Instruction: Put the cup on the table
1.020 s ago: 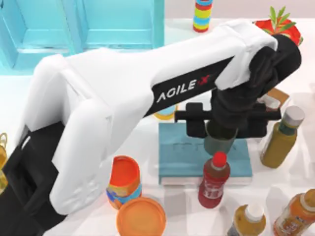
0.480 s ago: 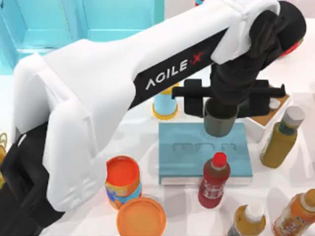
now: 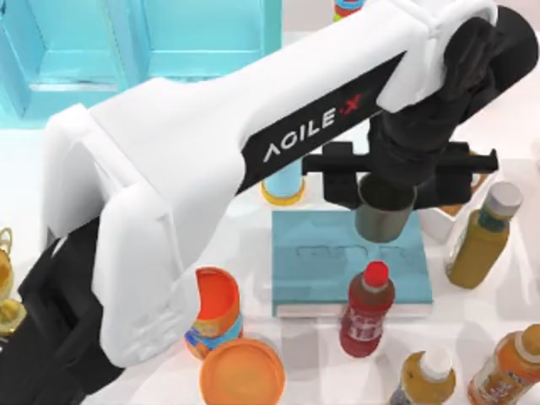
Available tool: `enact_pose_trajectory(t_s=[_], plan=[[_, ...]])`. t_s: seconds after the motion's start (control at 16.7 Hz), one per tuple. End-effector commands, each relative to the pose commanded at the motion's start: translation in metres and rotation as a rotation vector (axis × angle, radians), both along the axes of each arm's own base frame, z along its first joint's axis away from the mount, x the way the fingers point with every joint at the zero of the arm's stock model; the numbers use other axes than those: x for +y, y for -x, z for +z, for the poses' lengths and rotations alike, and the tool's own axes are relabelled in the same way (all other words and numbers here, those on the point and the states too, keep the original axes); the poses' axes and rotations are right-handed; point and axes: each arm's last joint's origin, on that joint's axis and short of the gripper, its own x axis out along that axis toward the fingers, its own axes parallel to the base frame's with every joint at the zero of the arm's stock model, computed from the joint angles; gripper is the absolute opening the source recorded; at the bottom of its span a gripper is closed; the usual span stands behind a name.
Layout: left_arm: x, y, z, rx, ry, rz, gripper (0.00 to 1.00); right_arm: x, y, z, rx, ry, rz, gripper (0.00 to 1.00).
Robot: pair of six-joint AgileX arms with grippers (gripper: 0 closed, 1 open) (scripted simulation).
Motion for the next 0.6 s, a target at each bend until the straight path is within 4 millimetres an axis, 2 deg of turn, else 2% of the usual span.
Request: enact_pose_trajectory(t_s=[0.18,0.3,0.42,0.6], plan=[[0.001,-0.001,0.0,-0.002,0.001,-0.002,0.0,0.0,0.0,0.0,0.0,0.0,0.0,1.0],[0.01,-0.006,0.007,-0.009,0.013,-0.002,0.0,0.0,0.0,0.0,0.0,0.0,0.0,1.0],[0.03,-0.016,0.017,-0.015,0.023,0.0,0.0,0.0,0.0,0.0,0.0,0.0,0.0,1.0],[0.077,-0.031,0.027,-0.014,0.021,0.003,0.0,0.0,0.0,0.0,0.0,0.0,0.0,1.0]])
